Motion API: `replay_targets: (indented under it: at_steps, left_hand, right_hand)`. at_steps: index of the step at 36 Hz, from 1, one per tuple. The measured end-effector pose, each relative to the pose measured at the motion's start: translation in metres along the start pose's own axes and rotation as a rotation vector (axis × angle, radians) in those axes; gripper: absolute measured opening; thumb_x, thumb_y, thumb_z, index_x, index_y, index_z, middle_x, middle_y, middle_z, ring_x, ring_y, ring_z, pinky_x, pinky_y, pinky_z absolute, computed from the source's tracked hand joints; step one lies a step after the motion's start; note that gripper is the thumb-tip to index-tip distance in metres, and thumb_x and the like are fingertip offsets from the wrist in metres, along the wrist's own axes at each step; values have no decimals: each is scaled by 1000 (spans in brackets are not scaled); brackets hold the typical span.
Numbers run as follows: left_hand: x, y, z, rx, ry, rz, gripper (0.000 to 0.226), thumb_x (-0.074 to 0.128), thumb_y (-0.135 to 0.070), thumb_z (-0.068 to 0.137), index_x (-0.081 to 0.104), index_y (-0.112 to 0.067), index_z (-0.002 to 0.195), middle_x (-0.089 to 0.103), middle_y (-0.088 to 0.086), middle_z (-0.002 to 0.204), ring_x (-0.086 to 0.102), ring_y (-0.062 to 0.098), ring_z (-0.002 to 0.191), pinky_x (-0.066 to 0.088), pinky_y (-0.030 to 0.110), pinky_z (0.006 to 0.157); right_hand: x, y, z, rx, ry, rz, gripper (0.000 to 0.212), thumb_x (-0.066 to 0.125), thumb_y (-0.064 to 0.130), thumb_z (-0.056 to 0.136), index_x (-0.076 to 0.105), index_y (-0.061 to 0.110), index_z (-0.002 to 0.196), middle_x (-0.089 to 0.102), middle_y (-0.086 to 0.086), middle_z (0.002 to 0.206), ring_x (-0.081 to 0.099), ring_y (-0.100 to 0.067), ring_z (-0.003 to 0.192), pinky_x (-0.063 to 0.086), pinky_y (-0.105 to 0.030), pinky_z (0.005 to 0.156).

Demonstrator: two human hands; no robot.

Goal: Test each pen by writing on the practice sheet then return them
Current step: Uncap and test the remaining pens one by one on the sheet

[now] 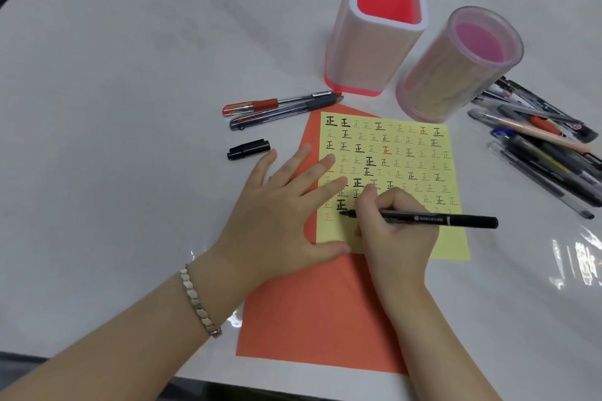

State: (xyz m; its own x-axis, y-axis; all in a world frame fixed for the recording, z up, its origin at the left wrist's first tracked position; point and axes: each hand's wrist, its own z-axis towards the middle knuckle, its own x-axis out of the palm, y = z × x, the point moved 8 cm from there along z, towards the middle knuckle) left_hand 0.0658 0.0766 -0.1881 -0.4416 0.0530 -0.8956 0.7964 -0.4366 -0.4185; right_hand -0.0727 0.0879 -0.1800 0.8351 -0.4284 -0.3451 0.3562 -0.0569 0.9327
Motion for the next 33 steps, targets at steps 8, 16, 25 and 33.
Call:
replay_targets:
  at_steps: [8,16,25,33]
  left_hand:
    - [0,0,0,-9,7,-5,79,42,-77,67,49,-33,132,40,-8,145,24,17,140,13,49,110]
    - [1,0,0,-10,11,-1,79,42,-78,67,50,-32,132,40,-8,145,23,16,140,13,49,110]
    - [0,0,0,-6,18,4,79,40,-78,68,50,-32,132,39,-7,146,23,17,141,12,50,110]
    - [1,0,0,-8,32,11,80,40,-78,68,49,-32,133,38,-7,146,22,17,141,12,50,111]
  right_hand:
    - [-6,-1,0,-18,-65,-37,35,57,21,73,41,1,48,46,-17,44,47,-36,49,37,-32,51]
    - [-5,-2,1,-18,-51,-20,35,57,19,72,39,4,47,45,-19,44,47,-36,49,37,-28,52]
    - [-6,-4,0,-2,-54,-12,35,55,21,68,33,7,45,41,-18,43,39,-30,44,35,-26,50]
    - [-5,-1,-1,-17,-47,8,35,51,32,66,33,9,45,42,-18,45,42,-34,47,34,-25,50]
